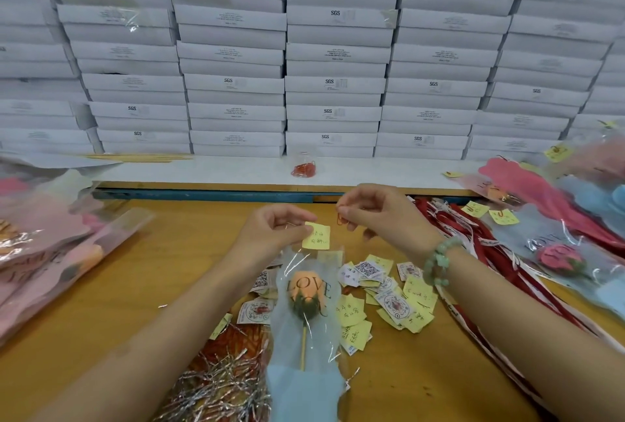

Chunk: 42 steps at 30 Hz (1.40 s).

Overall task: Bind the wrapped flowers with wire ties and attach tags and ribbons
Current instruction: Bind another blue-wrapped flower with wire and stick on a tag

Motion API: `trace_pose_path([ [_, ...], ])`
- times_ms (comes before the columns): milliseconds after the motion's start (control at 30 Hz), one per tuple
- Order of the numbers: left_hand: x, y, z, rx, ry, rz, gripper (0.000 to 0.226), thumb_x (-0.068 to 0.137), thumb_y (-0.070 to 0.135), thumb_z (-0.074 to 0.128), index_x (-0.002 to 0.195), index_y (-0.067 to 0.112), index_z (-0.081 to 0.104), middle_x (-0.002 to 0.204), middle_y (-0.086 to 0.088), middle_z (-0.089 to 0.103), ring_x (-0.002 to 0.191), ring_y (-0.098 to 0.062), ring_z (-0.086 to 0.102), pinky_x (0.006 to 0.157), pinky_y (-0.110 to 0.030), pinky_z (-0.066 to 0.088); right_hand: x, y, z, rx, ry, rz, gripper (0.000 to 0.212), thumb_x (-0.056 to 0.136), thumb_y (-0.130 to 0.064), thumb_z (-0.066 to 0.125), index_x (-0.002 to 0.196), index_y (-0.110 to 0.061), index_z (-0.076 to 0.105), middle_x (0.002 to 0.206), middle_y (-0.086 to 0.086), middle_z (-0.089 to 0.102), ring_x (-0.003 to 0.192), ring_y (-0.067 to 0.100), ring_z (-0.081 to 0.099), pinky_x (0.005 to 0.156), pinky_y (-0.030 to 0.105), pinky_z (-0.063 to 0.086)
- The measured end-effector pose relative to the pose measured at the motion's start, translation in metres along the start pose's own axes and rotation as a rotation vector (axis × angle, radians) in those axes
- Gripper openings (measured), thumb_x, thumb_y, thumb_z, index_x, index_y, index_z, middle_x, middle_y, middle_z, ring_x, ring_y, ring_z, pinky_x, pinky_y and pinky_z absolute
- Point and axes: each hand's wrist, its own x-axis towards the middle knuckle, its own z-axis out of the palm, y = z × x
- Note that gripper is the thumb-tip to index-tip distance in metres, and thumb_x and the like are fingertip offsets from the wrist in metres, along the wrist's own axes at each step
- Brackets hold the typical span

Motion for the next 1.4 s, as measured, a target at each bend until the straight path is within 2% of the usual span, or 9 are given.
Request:
trace_pose_path([
  [200, -0.002, 0.002, 0.000, -0.036, -0.053, -0.002, 0.015, 0.082, 0.009, 0.075, 0.092, 0.020, 0.077, 0.090, -0.002, 0.077, 0.080, -0.012, 0.073, 0.065, -0.013, 0.052, 0.021, 0.008, 0.015, -0.049, 0.103, 0.003, 0.005, 0.091, -0.018, 0.067, 0.088, -0.016, 0.069, 0.079, -0.004, 0.071, 0.070, 0.002, 0.066, 0.060, 0.018, 0.055],
  [433, -0.004, 0.000, 0.004, -0.021, -0.046, 0.019, 0.013, 0.084, 0.007, 0.073, 0.094, 0.014, 0.076, 0.089, -0.004, 0.077, 0.081, -0.014, 0.072, 0.068, -0.018, 0.054, 0.021, 0.017, 0.026, 0.064, -0.017, 0.094, 0.004, 0.089, -0.019, 0.069, 0.086, -0.017, 0.071, 0.075, -0.007, 0.074, 0.070, 0.002, 0.069, 0.068, 0.020, 0.057],
  [600, -0.005, -0.001, 0.008, 0.050, 0.074, -0.012, 0.009, 0.082, 0.010, 0.076, 0.087, 0.017, 0.076, 0.087, 0.000, 0.076, 0.082, -0.016, 0.071, 0.073, -0.028, 0.058, 0.021, 0.012, 0.026, 0.115, -0.054, 0.132, 0.005, 0.089, -0.016, 0.069, 0.084, -0.015, 0.070, 0.081, 0.003, 0.075, 0.082, 0.020, 0.072, 0.079, 0.035, 0.061],
  [733, -0.006, 0.000, 0.009, 0.060, 0.106, -0.006, 0.011, 0.081, 0.008, 0.077, 0.090, 0.013, 0.073, 0.086, -0.001, 0.075, 0.075, -0.009, 0.071, 0.064, -0.018, 0.055, 0.020, 0.011, 0.026, 0.104, -0.088, 0.136, 0.005, 0.089, -0.015, 0.068, 0.085, -0.014, 0.070, 0.084, 0.008, 0.074, 0.086, 0.025, 0.070, 0.084, 0.040, 0.059],
  [800, -0.005, 0.000, 0.010, 0.071, 0.130, -0.017, 0.012, 0.081, 0.009, 0.077, 0.090, 0.015, 0.073, 0.088, 0.000, 0.074, 0.077, -0.009, 0.070, 0.064, -0.018, 0.055, 0.020, 0.011, 0.026, 0.100, -0.088, 0.130, 0.004, 0.089, -0.015, 0.069, 0.086, -0.013, 0.070, 0.080, 0.005, 0.074, 0.078, 0.018, 0.069, 0.084, 0.039, 0.059],
  [933, -0.004, 0.000, 0.011, 0.058, 0.147, -0.042, 0.013, 0.081, 0.008, 0.077, 0.092, 0.014, 0.072, 0.090, -0.005, 0.073, 0.081, -0.016, 0.071, 0.075, -0.031, 0.057, 0.020, 0.012, 0.026, 0.113, -0.072, 0.126, 0.004, 0.089, -0.014, 0.069, 0.086, -0.012, 0.071, 0.077, 0.002, 0.074, 0.070, 0.010, 0.068, 0.083, 0.036, 0.059],
  [1100, -0.004, 0.001, 0.011, 0.018, 0.150, -0.040, 0.016, 0.081, 0.001, 0.075, 0.093, 0.009, 0.070, 0.075, -0.003, 0.071, 0.067, -0.008, 0.069, 0.063, -0.021, 0.056, 0.020, 0.012, 0.026, 0.079, -0.078, 0.097, 0.005, 0.087, -0.015, 0.071, 0.082, -0.016, 0.071, 0.077, 0.001, 0.075, 0.072, 0.009, 0.070, 0.082, 0.034, 0.057],
  [1300, -0.003, 0.002, 0.010, -0.047, 0.111, -0.060, 0.019, 0.082, -0.001, 0.073, 0.096, 0.011, 0.070, 0.077, -0.006, 0.072, 0.067, -0.012, 0.068, 0.066, -0.027, 0.055, 0.019, 0.011, 0.026, 0.061, -0.067, 0.055, 0.003, 0.086, -0.016, 0.072, 0.083, -0.016, 0.072, 0.076, 0.001, 0.075, 0.071, 0.009, 0.069, 0.078, 0.032, 0.056],
  [1400, -0.001, 0.002, 0.007, -0.070, 0.094, -0.063, 0.020, 0.082, -0.001, 0.072, 0.097, 0.011, 0.069, 0.073, -0.002, 0.072, 0.063, -0.011, 0.066, 0.060, -0.022, 0.055, 0.018, 0.011, 0.029, 0.093, -0.029, 0.066, 0.006, 0.087, -0.016, 0.071, 0.088, -0.011, 0.073, 0.077, 0.003, 0.075, 0.071, 0.013, 0.068, 0.077, 0.034, 0.058],
])
